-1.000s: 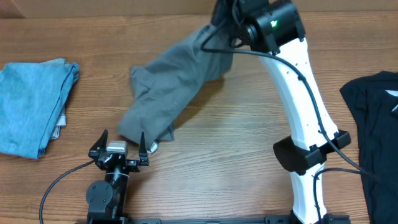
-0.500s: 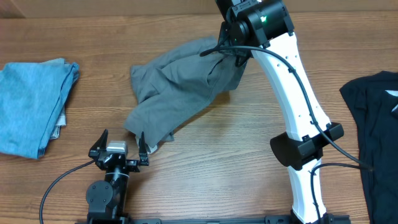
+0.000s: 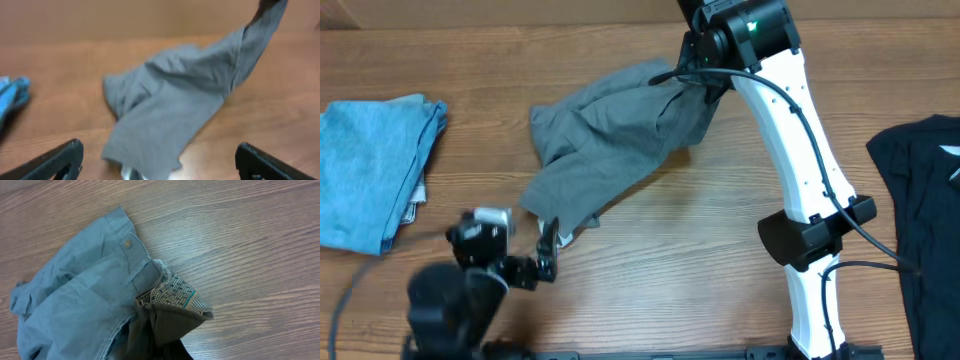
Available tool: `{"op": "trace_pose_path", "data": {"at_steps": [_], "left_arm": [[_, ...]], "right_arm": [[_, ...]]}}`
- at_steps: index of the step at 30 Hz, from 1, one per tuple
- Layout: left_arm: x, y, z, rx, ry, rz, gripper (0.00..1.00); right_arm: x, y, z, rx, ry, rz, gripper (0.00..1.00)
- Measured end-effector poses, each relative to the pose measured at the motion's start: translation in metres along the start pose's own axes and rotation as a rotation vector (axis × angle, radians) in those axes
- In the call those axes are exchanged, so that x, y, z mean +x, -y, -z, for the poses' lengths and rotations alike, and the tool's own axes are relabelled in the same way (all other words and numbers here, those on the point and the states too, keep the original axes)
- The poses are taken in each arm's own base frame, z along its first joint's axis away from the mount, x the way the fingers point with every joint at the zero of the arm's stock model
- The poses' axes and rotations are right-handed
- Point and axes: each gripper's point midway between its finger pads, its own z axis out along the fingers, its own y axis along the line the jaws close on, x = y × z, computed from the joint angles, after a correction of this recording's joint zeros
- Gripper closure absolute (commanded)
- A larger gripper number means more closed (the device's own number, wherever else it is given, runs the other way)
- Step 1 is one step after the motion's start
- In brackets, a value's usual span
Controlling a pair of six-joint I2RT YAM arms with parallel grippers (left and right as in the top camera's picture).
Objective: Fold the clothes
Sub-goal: 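Reach the left gripper to the shorts' near edge and grasp it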
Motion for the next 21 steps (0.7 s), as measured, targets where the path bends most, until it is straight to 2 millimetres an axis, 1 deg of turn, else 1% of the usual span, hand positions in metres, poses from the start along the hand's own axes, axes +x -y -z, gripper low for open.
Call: {"op": "trace_pose_path", "data": {"at_steps": [1,2,3,4,5,6,8,9,10,11,12,13,15,18,19,21], "left_arm": [[-0.003,-0.002,-0.008,-0.005,-0.101,0.022,0.0],[0.001,-0.003,-0.017,-0.003,-0.19,0.041,0.0],[0.001,-0.006,-0.036,0.0,-0.27,0.057,0.0],[0.005,-0.01,-0.054,0.0,-0.338,0.072,0.0],[0.019,-0.013,-0.076,0.009,-0.418,0.093,0.0],[0.03,-0.012,-0.088,0.024,-0.475,0.128,0.0],[0.047,-0.004,-0.105,0.075,-0.563,0.218,0.0],[0.06,-0.001,-0.113,0.094,-0.624,0.264,0.0],[0.079,0.002,-0.12,0.102,-0.71,0.327,0.0],[0.096,0.004,-0.124,0.099,-0.787,0.383,0.0],[0.107,0.005,-0.124,0.093,-0.843,0.425,0.0],[0.114,0.005,-0.125,0.081,-0.874,0.46,0.0],[0.116,0.005,-0.124,0.055,-0.886,0.502,0.0],[0.121,0.0,-0.109,-0.045,-0.923,0.557,0.0],[0.119,0.002,-0.1,-0.075,-0.919,0.551,0.0],[0.111,0.005,-0.092,-0.095,-0.885,0.529,0.0]], "right_arm": [[-0.001,0.001,-0.001,0.001,0.001,-0.004,0.96],[-0.002,0.001,-0.001,0.0,0.002,-0.005,0.96],[-0.003,0.001,-0.001,-0.002,0.006,-0.006,0.96],[-0.004,0.0,-0.001,-0.004,0.009,-0.007,0.96],[-0.004,0.0,-0.001,-0.006,0.01,-0.007,0.96],[-0.004,0.0,-0.001,-0.007,0.012,-0.008,0.96],[-0.004,-0.001,-0.001,-0.008,0.013,-0.007,0.96],[-0.005,-0.001,-0.001,-0.009,0.014,-0.008,0.96],[-0.005,-0.001,-0.001,-0.011,0.014,-0.009,0.96],[-0.005,-0.001,-0.001,-0.011,0.015,-0.009,0.96],[-0.005,-0.001,-0.001,-0.011,0.015,-0.008,0.96],[-0.005,-0.001,-0.001,-0.011,0.015,-0.007,0.96],[-0.005,-0.001,-0.001,-0.011,0.015,-0.005,0.96],[-0.005,-0.001,-0.001,-0.011,0.014,-0.005,0.96],[-0.005,-0.001,-0.001,-0.011,0.015,-0.006,0.96],[-0.005,-0.001,-0.001,-0.011,0.015,-0.006,0.96]]}}
